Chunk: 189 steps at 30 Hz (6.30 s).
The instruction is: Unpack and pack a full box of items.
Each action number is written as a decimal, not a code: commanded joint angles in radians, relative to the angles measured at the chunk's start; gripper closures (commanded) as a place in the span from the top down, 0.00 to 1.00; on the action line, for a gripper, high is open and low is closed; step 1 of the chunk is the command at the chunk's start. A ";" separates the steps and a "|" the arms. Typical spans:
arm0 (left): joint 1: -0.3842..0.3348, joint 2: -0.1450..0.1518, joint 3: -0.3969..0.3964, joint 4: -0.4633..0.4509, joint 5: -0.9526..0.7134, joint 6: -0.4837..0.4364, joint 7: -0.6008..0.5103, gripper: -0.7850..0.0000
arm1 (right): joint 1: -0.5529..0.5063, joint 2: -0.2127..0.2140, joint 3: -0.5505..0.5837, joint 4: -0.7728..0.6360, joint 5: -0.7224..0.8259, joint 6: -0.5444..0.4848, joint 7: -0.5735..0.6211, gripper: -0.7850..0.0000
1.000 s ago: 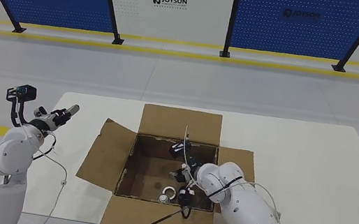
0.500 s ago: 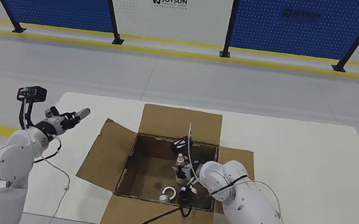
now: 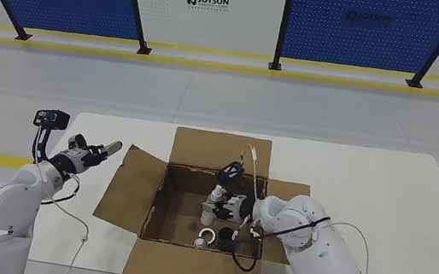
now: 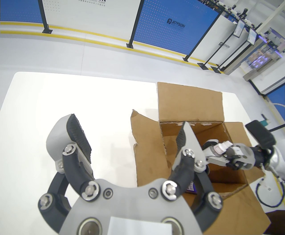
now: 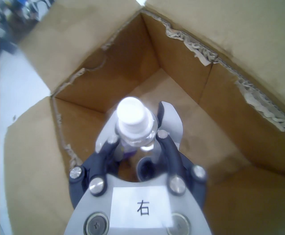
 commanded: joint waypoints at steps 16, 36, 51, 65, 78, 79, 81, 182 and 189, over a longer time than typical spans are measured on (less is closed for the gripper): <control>0.000 0.000 0.000 0.000 0.000 0.000 0.000 1.00 | -0.059 0.041 0.073 -0.078 0.649 -0.308 0.159 0.00; 0.000 0.000 0.000 0.000 0.000 0.000 0.000 1.00 | -0.195 0.098 0.288 -0.340 0.022 0.024 -0.358 0.00; 0.000 0.000 0.000 0.000 0.000 0.000 0.000 1.00 | -0.187 0.099 0.284 -0.322 -0.069 0.068 -0.441 0.00; 0.000 0.000 0.000 0.000 0.000 0.000 0.000 1.00 | -0.292 0.151 0.549 -0.388 -0.676 0.374 -0.450 0.00; 0.000 0.000 0.000 0.000 0.000 0.000 0.000 1.00 | -0.435 0.151 0.549 -0.267 -0.648 0.428 -0.376 0.00; 0.000 0.000 0.000 0.000 0.000 0.000 0.000 1.00 | -0.431 0.150 0.543 -0.252 -0.641 0.427 -0.375 0.00; 0.000 0.000 0.000 0.000 0.000 0.000 0.000 1.00 | -0.423 0.149 0.531 -0.224 -0.636 0.421 -0.371 0.00; 0.000 0.000 0.000 0.000 0.000 0.000 0.000 1.00 | 0.139 0.128 -0.129 -0.259 -0.269 0.061 0.343 1.00; 0.000 0.000 0.000 0.000 0.000 0.000 0.000 1.00 | 0.260 0.068 -0.306 -0.178 -0.310 0.187 0.451 1.00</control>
